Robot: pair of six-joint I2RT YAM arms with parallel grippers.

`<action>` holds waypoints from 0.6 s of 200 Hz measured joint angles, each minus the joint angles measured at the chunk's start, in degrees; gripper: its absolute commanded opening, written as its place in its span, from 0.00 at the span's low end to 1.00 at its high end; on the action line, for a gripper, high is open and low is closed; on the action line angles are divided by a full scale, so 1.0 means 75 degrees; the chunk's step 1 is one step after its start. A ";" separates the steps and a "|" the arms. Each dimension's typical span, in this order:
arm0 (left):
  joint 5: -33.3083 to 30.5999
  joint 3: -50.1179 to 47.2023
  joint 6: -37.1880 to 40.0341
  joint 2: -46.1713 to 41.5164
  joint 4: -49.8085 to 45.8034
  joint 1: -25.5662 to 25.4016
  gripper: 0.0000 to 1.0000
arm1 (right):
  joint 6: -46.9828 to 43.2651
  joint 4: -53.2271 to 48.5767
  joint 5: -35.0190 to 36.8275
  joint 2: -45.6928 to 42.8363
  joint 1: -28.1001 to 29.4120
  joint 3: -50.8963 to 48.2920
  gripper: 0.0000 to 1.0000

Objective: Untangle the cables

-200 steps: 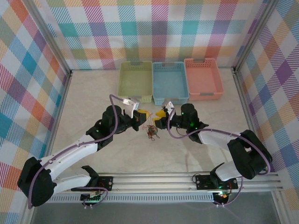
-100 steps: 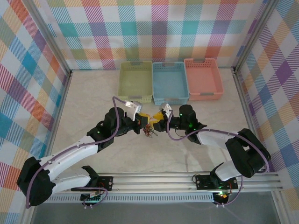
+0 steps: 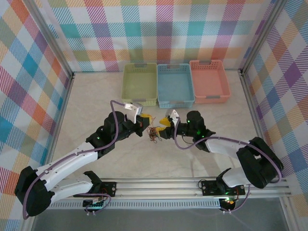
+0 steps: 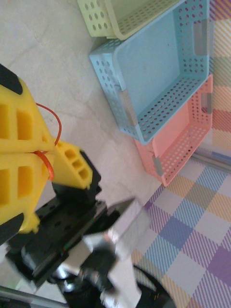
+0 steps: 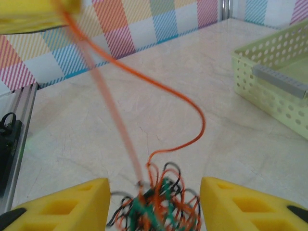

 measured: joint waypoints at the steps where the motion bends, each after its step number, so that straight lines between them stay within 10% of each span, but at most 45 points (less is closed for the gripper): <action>1: -0.0003 0.0000 -0.0003 -0.0003 -0.0003 0.0000 0.00 | -0.0003 0.0023 -0.0003 -0.0015 0.0000 -0.0017 0.53; 120: -0.0111 -0.0035 -0.0280 -0.0026 -0.0172 0.0000 0.00 | -0.0749 0.0682 -0.0335 0.0344 0.0466 -0.0058 0.51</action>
